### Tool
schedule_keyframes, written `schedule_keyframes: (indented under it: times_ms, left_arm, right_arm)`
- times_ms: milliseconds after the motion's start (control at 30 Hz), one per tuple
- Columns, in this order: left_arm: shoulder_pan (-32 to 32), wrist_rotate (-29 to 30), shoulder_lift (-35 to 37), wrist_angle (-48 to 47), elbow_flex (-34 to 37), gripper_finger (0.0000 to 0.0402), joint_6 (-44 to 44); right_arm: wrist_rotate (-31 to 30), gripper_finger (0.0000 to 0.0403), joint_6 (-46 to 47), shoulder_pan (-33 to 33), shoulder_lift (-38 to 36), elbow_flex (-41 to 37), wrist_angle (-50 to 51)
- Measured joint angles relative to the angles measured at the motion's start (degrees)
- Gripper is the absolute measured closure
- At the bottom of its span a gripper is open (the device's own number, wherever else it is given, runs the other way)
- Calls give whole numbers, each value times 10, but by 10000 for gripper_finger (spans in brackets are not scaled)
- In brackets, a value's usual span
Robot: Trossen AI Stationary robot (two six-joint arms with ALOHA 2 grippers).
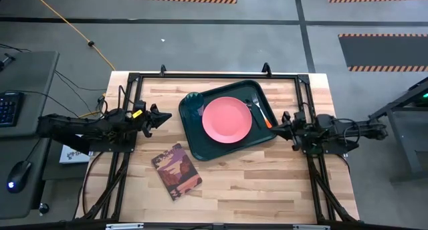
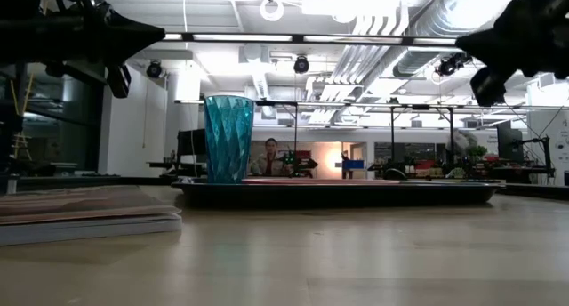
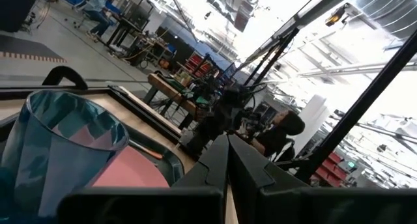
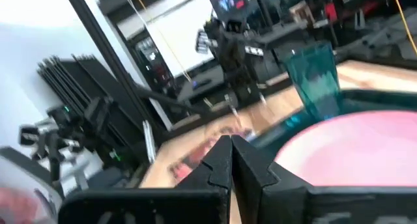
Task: Pick and place plate/cup/fork/spoon on tray
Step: Return to Home Position
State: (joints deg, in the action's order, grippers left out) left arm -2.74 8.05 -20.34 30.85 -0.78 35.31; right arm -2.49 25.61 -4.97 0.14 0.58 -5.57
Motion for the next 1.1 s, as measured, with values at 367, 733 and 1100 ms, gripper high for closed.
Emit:
schedule_keyframes:
  times_ms: [367, 733, 1100]
  left_arm:
    - [0, 0, 0, -1, 0, 401, 0]
    - [7, 0, 46, -40, 1, 401, 0]
    - [1, -23, 203, -287, -1, 402, 0]
  right_arm:
    - [47, 403, 57, -1, 21, 1, 48]
    - [42, 403, 59, -1, 16, 1, 49]
    - [44, 402, 59, 9, 6, 1, 49]
